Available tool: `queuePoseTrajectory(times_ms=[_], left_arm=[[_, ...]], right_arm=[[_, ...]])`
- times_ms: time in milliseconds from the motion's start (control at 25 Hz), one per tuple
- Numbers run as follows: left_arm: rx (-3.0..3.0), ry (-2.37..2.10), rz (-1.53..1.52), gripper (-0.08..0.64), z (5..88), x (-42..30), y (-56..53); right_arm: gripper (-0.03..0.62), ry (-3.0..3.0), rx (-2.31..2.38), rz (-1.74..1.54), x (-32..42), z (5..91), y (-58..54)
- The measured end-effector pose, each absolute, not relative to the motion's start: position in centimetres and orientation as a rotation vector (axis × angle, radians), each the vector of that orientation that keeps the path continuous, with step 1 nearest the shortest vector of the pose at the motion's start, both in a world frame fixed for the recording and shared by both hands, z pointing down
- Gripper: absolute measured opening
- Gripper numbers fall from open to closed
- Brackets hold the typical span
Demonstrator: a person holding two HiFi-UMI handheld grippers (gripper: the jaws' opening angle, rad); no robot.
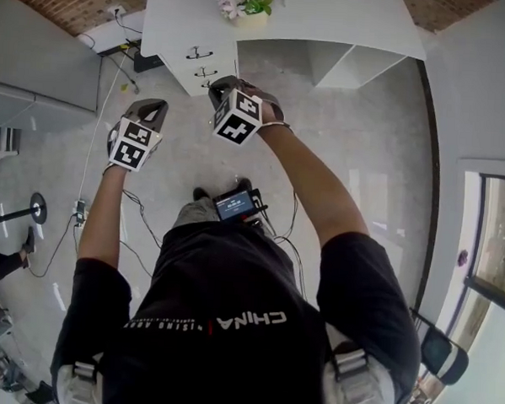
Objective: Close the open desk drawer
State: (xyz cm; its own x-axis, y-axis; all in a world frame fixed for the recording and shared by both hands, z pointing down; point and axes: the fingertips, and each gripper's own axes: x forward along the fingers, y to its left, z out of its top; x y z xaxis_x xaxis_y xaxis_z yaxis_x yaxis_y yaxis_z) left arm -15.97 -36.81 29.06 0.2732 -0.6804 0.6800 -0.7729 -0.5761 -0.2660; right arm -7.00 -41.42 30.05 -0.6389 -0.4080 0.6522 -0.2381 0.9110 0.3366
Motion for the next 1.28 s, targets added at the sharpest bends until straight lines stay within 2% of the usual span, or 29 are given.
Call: queuePoseTrajectory(times_ms=[480, 1040, 1280], left_arm=[[2.447, -1.450, 1.211, 0.012, 25.7, -12.3, -26.5], [2.494, -1.456, 1.176, 0.012, 26.6, -6.9, 0.6], [2.527, -1.426, 1.141, 0.012, 26.4, -3.1, 7.3]], right_arm=[[0.015, -2.255, 0.493, -0.362, -1.3, 26.5, -31.3], [0.015, -2.233, 0.506, -0.429, 2.9, 25.8, -4.5], [0.015, -2.231, 0.504, -0.413, 5.4, 25.6, 3.4]])
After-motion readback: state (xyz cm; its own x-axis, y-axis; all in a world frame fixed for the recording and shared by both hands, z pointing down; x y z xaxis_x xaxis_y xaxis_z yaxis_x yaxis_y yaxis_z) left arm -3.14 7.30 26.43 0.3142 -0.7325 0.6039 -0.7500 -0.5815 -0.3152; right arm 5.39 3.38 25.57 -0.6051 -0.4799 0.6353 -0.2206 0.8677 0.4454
